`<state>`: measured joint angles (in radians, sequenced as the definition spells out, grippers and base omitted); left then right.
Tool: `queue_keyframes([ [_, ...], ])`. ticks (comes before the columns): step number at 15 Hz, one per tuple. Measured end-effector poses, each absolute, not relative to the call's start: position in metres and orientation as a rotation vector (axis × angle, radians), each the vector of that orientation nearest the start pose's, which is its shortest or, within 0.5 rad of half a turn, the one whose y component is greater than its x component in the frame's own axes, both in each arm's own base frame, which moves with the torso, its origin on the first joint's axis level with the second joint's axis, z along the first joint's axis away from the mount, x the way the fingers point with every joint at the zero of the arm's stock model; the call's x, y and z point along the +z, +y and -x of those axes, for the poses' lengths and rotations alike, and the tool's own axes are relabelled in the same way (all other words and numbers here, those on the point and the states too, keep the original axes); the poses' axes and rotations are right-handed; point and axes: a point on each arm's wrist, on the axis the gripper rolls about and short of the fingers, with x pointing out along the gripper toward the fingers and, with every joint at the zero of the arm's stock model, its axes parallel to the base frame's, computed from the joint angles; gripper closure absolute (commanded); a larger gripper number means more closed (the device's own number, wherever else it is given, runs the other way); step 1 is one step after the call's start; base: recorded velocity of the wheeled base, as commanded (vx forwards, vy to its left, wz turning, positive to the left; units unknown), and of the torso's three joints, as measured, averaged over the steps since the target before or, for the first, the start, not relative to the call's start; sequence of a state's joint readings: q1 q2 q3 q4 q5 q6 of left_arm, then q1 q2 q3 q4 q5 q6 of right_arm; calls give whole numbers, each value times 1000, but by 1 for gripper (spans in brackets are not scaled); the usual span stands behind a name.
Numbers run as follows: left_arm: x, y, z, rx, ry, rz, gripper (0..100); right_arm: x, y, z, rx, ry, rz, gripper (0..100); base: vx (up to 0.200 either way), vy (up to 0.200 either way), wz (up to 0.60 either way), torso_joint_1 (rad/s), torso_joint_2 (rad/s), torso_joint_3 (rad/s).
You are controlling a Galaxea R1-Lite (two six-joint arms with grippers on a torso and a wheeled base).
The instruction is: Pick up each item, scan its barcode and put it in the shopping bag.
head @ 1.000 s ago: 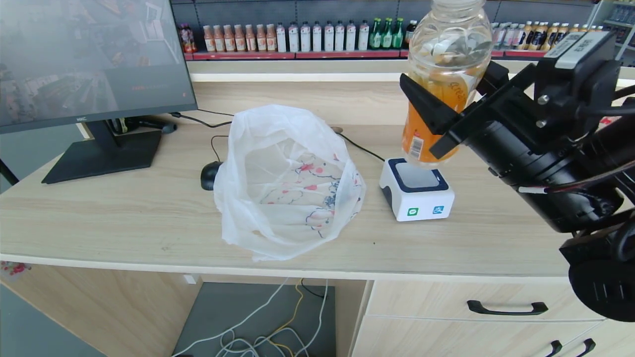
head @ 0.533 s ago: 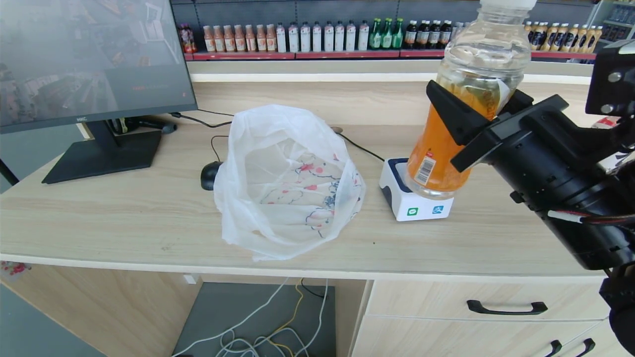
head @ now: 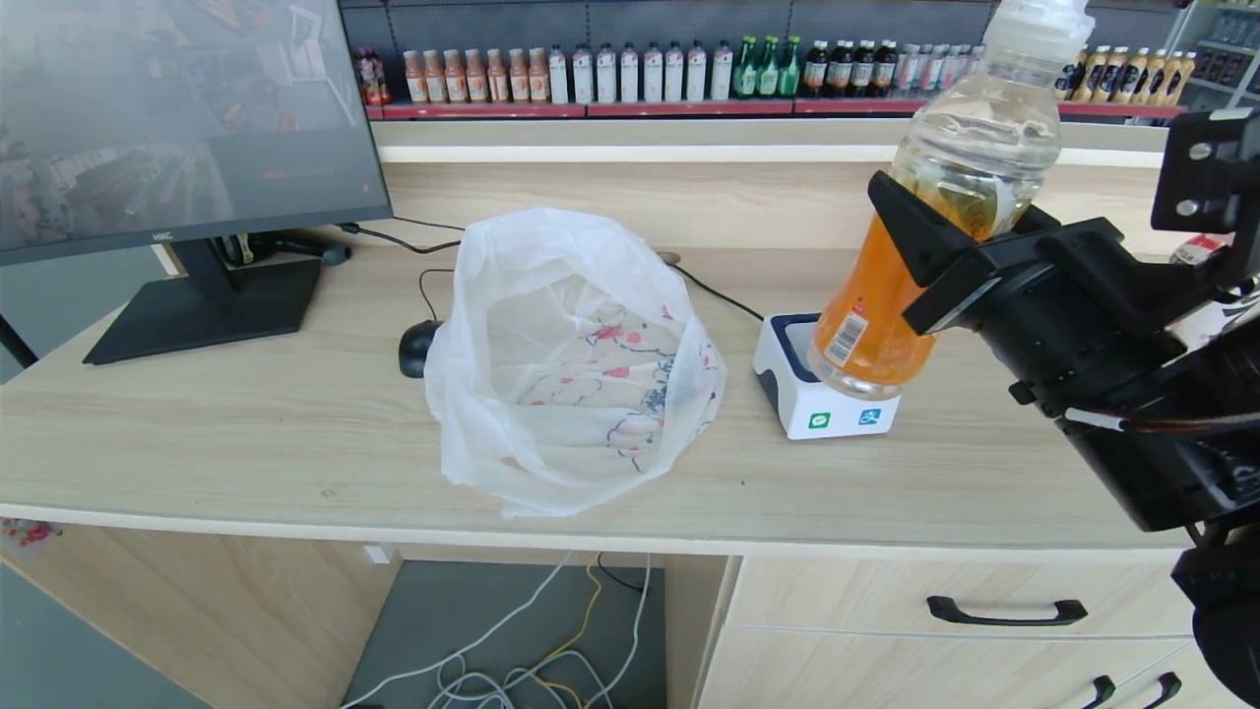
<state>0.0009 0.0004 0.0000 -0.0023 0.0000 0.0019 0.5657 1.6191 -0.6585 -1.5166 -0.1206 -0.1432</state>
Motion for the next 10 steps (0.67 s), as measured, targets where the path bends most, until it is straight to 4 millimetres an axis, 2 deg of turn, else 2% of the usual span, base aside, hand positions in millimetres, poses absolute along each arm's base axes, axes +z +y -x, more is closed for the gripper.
queue_keyframes([
  [6, 76, 0, 23, 1, -2, -1, 0, 267, 141, -246, 350, -617, -66, 100, 0, 0, 0, 0, 0, 0],
  [10, 76, 0, 23, 1, -3, -1, 0, 267, 138, -253, 331, -621, -61, 100, 0, 200, 0, 0, 1, 2],
])
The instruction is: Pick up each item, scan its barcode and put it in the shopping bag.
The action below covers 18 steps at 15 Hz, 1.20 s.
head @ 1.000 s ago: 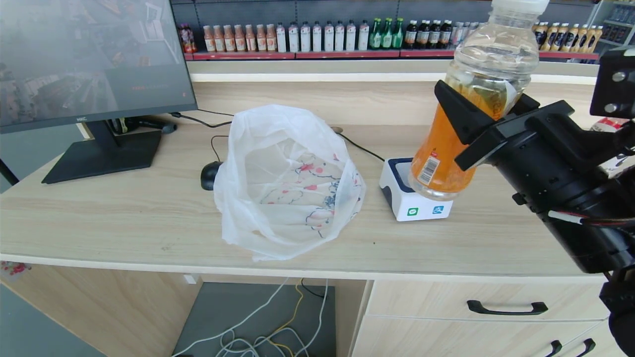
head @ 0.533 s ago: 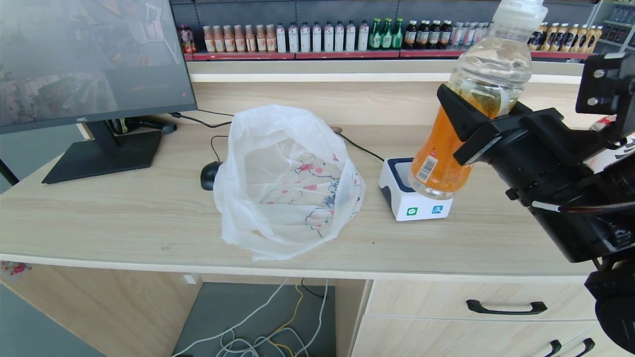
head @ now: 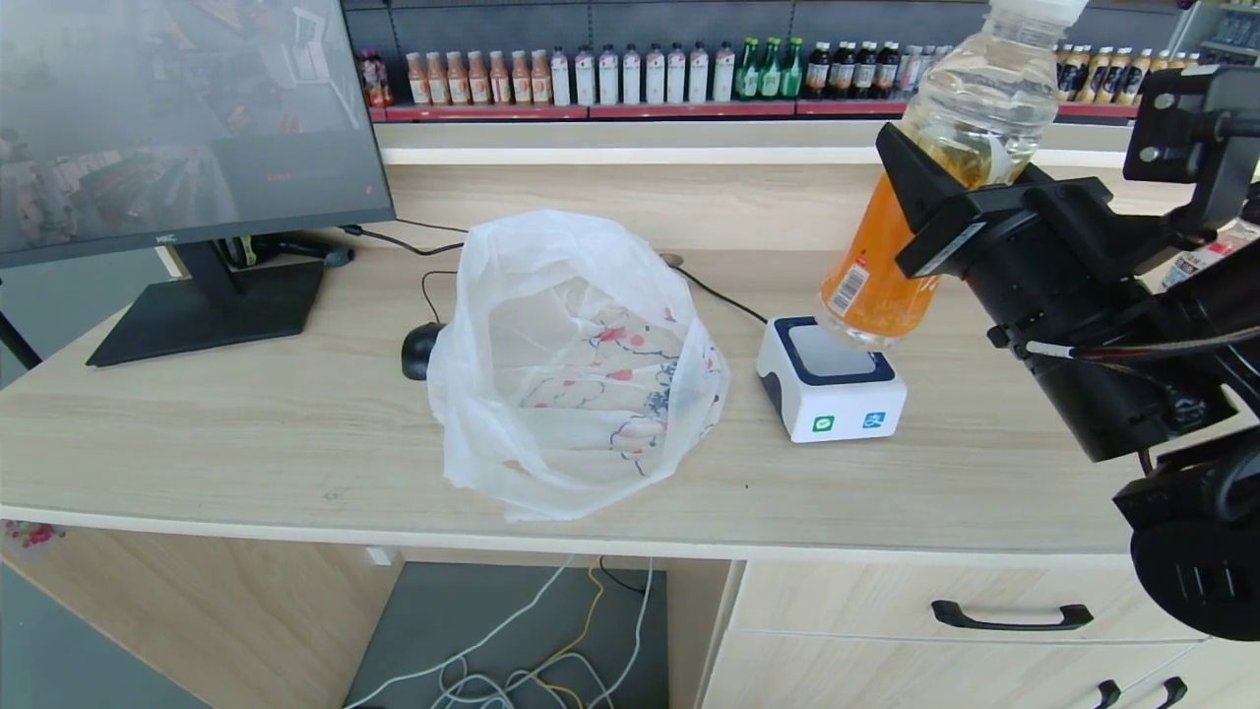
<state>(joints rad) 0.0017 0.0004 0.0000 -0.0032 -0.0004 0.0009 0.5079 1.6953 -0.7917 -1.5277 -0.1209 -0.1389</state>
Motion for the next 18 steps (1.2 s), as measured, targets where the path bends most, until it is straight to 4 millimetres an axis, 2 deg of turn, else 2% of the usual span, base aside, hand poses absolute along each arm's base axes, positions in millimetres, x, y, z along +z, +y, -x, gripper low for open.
queue_keyframes([
  [3, 76, 0, 23, 0, -2, -1, 0, 264, 138, -254, 331, -608, -58, 100, 0, 133, 0, 5, 3, 0],
  [14, 76, 0, 23, 1, -2, -1, 0, 263, 136, -255, 325, -605, -55, 100, 0, 200, 0, 1, 2, 3],
  [18, 76, 0, 23, 1, -2, -3, 0, 264, 136, -253, 330, -608, -57, 100, 0, 0, 0, 0, 0, 0],
])
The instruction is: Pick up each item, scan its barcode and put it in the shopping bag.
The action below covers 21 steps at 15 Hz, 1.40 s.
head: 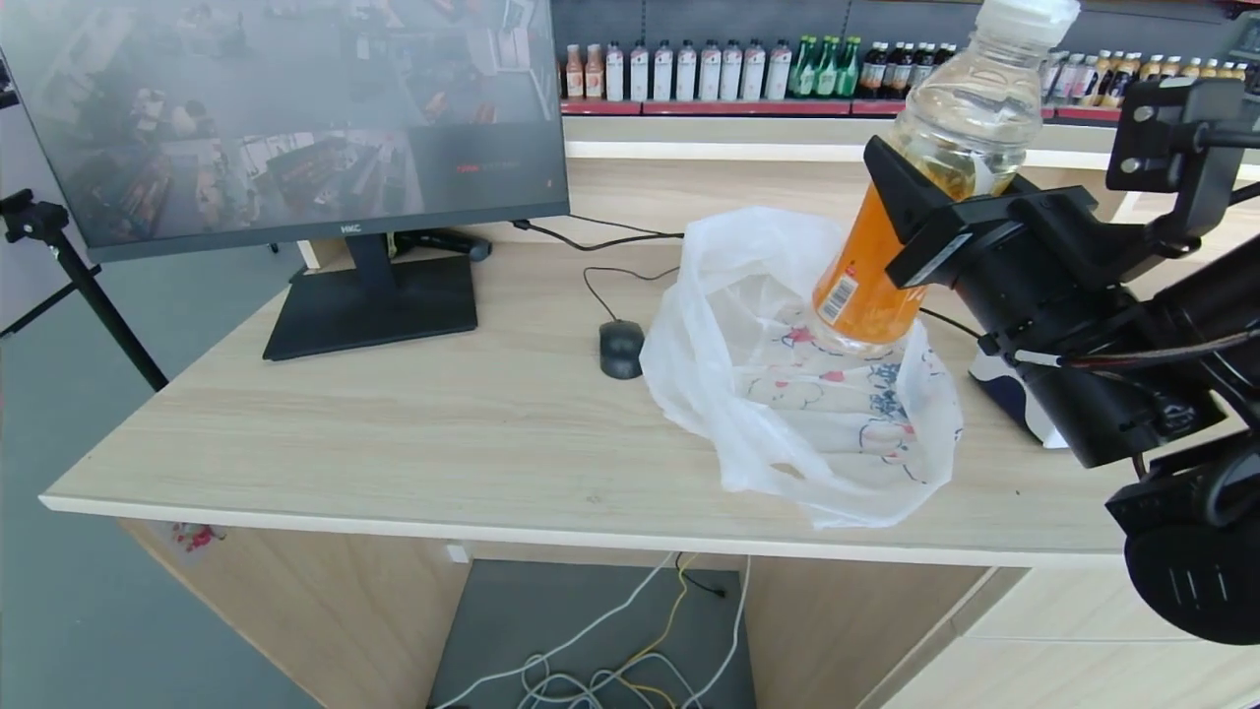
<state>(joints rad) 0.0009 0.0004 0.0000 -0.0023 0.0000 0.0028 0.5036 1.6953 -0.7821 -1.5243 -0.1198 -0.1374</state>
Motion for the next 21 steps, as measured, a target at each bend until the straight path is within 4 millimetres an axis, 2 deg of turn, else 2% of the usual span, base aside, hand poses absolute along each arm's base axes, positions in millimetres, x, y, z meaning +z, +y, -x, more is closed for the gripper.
queue_keyframes([
  [3, 76, 0, 23, 1, -3, -4, 0, 266, 136, -255, 324, -616, -59, 100, 0, 0, 0, 0, 0, 0],
  [7, 76, 0, 23, 1, -2, -4, 0, 268, 131, -274, 291, -634, -46, 100, 0, 0, 0, 0, 0, 0],
  [11, 76, 0, 23, 1, -2, -5, 0, 265, 140, -292, 302, -637, -42, 100, 0, 0, 0, 0, 0, 0],
  [14, 76, 0, 23, 0, -2, -4, 0, 263, 153, -304, 323, -644, -44, 100, 0, 0, 0, 0, 0, 0],
  [21, 76, 0, 23, 1, -2, -4, 0, 247, 168, -323, 385, -624, -22, 100, 0, 0, 0, 0, 0, 0],
])
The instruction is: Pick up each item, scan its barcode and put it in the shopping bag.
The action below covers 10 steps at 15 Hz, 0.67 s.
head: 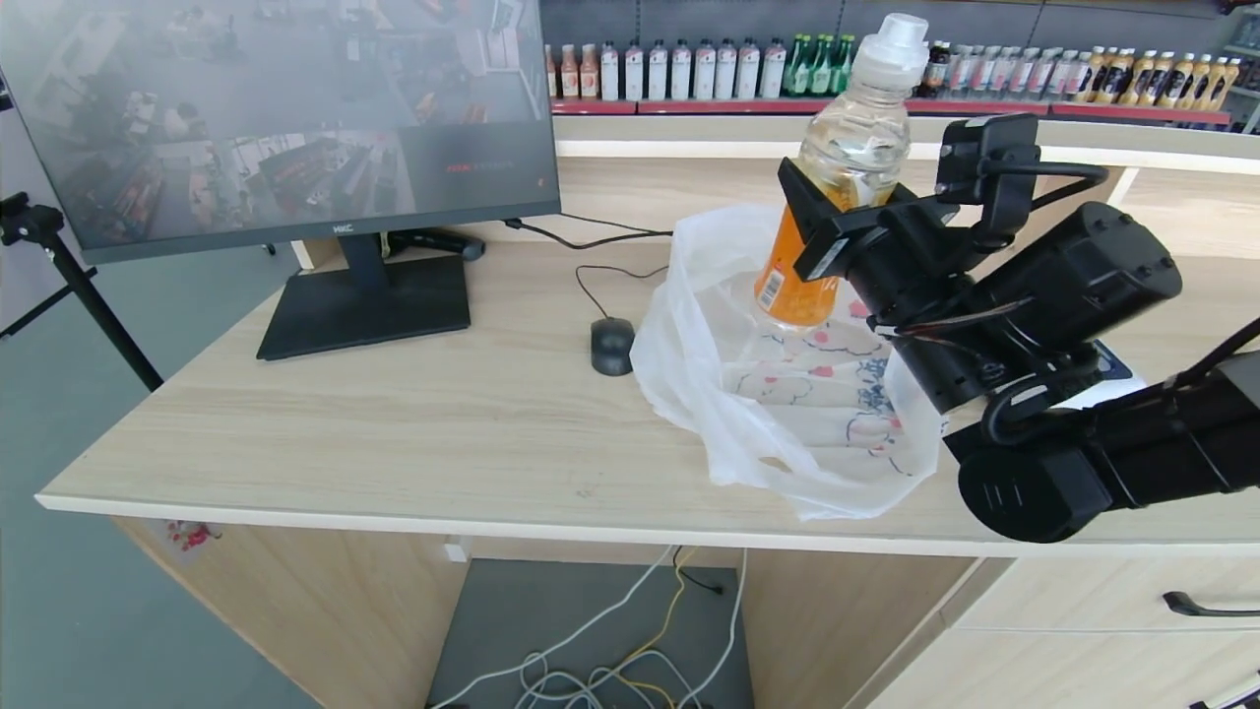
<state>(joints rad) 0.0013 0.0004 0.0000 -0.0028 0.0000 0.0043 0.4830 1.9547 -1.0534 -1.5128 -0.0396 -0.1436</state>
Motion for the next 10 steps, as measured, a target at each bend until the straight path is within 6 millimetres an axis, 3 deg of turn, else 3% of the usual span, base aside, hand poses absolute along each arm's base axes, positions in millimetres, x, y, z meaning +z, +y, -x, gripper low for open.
queue_keyframes([
  [10, 76, 0, 23, 2, -2, -4, 0, 229, 185, -349, 397, -598, -18, 100, 0, 0, 0, 0, 0, 0],
])
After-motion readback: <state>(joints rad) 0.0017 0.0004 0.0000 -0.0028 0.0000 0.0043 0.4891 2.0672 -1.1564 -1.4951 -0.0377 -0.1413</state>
